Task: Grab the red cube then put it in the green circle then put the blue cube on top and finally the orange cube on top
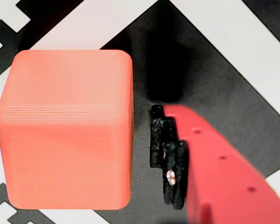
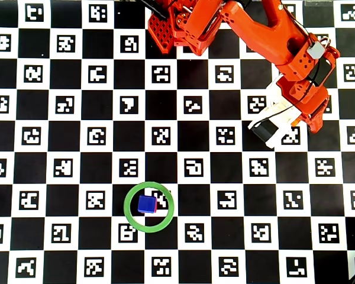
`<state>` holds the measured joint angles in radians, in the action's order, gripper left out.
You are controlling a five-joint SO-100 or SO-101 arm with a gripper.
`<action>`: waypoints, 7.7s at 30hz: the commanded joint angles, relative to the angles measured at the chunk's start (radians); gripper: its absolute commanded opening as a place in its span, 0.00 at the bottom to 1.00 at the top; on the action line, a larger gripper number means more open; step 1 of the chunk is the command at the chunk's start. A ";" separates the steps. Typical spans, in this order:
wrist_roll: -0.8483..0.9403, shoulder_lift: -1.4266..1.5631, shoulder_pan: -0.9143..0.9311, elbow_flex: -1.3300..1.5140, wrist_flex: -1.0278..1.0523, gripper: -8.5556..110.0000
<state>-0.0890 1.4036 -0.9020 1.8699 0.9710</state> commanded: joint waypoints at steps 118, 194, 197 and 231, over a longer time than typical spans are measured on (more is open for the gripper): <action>0.265 -0.488 1.135 -1.223 0.623 0.12; 0.790 0.881 1.097 -0.015 0.443 0.02; 0.862 1.011 1.095 0.170 0.318 0.02; 1.322 1.713 0.973 1.223 0.094 0.02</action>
<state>1.2272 3.0879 0.0767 3.0864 1.0554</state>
